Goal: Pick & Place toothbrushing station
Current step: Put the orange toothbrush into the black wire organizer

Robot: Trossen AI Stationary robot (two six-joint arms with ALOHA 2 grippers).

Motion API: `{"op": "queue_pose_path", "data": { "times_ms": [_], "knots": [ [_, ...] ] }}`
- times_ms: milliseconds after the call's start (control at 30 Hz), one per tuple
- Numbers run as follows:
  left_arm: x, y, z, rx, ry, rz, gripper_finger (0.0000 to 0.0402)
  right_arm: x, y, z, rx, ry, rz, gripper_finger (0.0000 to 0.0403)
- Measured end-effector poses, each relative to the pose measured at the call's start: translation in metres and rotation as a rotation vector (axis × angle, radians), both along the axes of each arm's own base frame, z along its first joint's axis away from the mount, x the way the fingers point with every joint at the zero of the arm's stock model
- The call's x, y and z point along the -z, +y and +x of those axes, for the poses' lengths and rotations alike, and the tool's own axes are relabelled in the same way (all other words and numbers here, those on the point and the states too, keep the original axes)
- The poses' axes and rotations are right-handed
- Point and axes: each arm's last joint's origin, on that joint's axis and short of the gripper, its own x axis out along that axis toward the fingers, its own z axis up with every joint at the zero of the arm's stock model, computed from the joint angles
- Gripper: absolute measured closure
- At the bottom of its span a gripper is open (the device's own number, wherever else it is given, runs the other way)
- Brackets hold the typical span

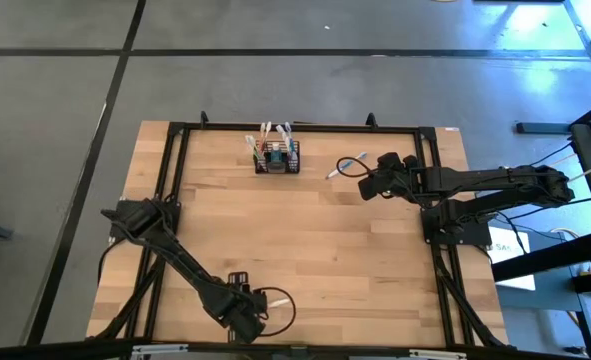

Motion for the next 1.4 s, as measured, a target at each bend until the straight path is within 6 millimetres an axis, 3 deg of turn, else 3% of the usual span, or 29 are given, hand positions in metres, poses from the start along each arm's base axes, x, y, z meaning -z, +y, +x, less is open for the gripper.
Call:
{"op": "queue_pose_path", "data": {
  "times_ms": [467, 967, 1400],
  "knots": [
    [0.003, 0.013, 0.006, 0.126, 0.052, 0.032, 0.0274, 0.000, 0.000, 0.000, 0.000, 0.000, 0.000, 0.0206],
    [0.004, 0.042, 0.019, 0.241, 0.130, 0.076, 0.0378, 0.000, 0.000, 0.000, 0.002, 0.000, -0.003, 0.0206],
    [0.004, 0.050, 0.020, 0.276, 0.143, 0.149, 0.0395, 0.000, 0.000, 0.000, 0.001, 0.000, -0.003, 0.0206]
  ]
}}
